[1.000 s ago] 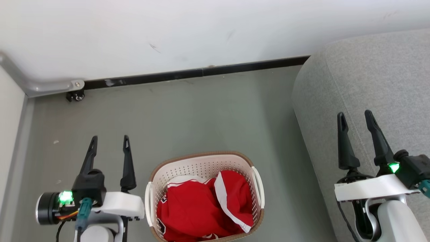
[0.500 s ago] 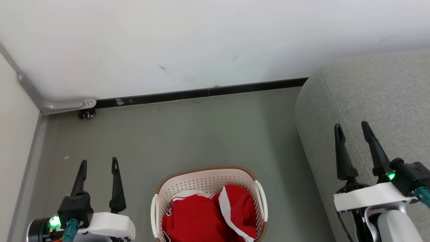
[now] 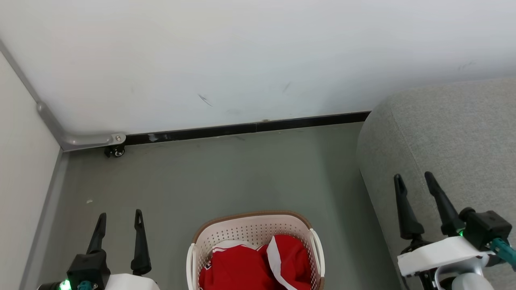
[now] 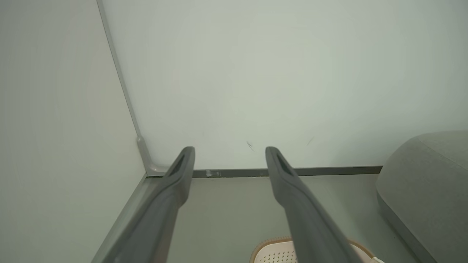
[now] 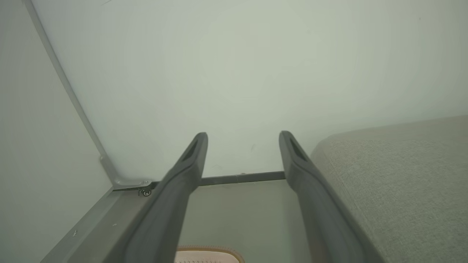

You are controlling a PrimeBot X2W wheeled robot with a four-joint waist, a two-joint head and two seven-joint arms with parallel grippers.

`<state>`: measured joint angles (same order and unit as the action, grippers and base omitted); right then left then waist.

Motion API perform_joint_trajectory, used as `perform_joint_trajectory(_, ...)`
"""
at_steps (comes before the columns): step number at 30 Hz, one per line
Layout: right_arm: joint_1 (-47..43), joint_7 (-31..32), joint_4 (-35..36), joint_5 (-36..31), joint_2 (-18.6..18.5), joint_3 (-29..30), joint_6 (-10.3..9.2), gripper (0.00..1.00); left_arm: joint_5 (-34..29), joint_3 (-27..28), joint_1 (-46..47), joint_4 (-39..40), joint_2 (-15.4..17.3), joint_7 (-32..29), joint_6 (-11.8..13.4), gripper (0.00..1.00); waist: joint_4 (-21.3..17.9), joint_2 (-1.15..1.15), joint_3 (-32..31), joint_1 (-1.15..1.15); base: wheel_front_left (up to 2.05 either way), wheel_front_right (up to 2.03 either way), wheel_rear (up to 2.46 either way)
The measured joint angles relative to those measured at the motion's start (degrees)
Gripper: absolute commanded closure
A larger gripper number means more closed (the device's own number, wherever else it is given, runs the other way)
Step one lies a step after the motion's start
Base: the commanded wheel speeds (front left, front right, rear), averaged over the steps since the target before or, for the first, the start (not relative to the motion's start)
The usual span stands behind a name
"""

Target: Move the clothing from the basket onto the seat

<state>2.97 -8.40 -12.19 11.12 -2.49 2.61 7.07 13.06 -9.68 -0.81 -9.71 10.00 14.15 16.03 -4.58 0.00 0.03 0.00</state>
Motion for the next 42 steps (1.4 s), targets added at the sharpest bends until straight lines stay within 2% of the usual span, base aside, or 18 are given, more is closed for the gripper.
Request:
perform_joint_trajectory(19, -2.1, 5.5, 2.4, 1.7, 0.0, -3.0, 0.0, 0.0, 1.2, -0.5, -1.6, 1.2, -0.6, -0.1, -1.1, 0.0, 0.0, 0.0, -0.8, 0.0, 0.0, 0.0, 0.0)
perform_joint_trajectory(42, -3.6, 8.7, 4.6, 2.5, 0.0, -2.8, 0.0, 0.0, 1.4, -0.4, -1.6, 1.4, 0.2, -0.1, -1.4, 0.0, -0.1, 0.0, 0.4, 0.0, 0.0, 0.0, 0.0)
